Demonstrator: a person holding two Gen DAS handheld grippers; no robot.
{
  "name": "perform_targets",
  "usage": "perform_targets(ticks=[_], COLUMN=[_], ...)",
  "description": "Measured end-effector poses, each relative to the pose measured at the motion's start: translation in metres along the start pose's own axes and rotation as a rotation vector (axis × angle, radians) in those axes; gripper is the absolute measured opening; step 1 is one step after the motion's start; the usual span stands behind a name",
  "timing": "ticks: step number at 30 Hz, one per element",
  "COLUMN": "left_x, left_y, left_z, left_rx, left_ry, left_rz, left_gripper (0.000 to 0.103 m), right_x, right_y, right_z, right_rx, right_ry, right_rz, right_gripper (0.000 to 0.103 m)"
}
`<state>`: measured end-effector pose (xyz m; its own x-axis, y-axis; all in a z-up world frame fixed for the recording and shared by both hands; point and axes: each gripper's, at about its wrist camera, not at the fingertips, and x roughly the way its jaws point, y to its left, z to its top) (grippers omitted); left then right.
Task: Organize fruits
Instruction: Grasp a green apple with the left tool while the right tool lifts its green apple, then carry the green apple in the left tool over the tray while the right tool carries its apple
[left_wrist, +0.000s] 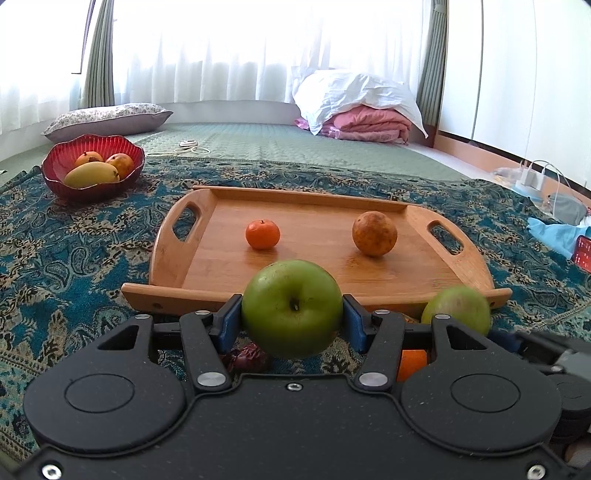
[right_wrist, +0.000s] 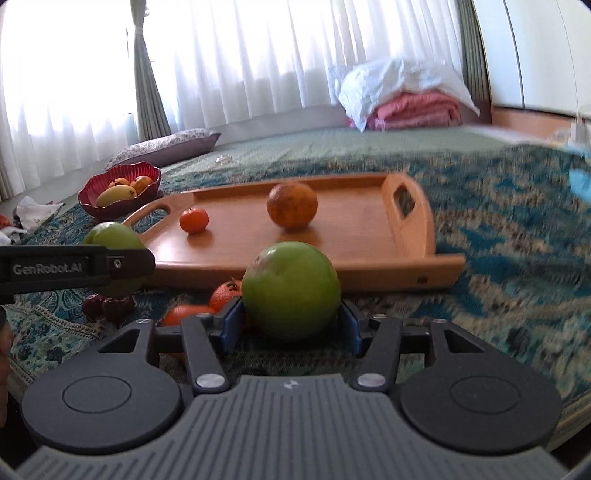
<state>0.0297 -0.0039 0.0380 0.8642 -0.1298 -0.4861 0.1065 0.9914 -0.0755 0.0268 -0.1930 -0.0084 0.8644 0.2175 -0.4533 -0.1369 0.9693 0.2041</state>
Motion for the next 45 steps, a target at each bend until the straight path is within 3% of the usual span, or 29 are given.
perform_targets(ticks=[2, 6, 9, 13, 14, 15, 16, 23, 35, 45], left_x=[0.000, 0.003, 0.004, 0.004, 0.005, 0.005, 0.005, 0.006, 0.012, 0.034], left_y=[0.001, 0.000, 0.000, 0.000, 0.000, 0.001, 0.001, 0.004, 0.015, 0.027], left_z=[0.000, -0.001, -0.001, 0.000, 0.000, 0.000, 0.001, 0.002, 0.016, 0.032], left_rx=[0.003, 0.004, -0.008, -0.008, -0.007, -0.006, -0.006, -0.014, -0.021, -0.036], left_ry=[0.000, 0.007, 0.012, 0.011, 0.011, 0.011, 0.010, 0.005, -0.022, -0.008], left_rz=[0.000, 0.003, 0.003, 0.004, 0.004, 0.004, 0.005, 0.014, 0.031, 0.060], left_gripper=[0.054, 0.054, 0.054, 0.054, 0.054, 0.054, 0.054, 0.054, 0.054, 0.054], right_x=[0.001, 0.005, 0.009, 0.010, 0.009, 0.007, 0.005, -0.002, -0.015, 0.008], right_y=[-0.002, -0.005, -0.008, -0.007, -0.006, -0.004, -0.001, 0.007, 0.004, -0.007], right_z=[-0.003, -0.001, 0.002, 0.002, 0.002, 0.002, 0.003, 0.003, 0.022, 0.048], right_rx=[0.025, 0.031, 0.067, 0.107, 0.104, 0.097, 0.084, 0.035, 0.055, 0.039], right_ry=[-0.013, -0.003, -0.003, -0.014, -0.022, -0.033, -0.043, -0.061, -0.114, -0.126], right_rz=[0.007, 0.056, 0.086, 0.113, 0.115, 0.109, 0.085, 0.056, 0.050, -0.040], right_gripper=[0.063, 0.078, 0.081, 0.075, 0.071, 0.061, 0.060, 0.060, 0.060, 0.060])
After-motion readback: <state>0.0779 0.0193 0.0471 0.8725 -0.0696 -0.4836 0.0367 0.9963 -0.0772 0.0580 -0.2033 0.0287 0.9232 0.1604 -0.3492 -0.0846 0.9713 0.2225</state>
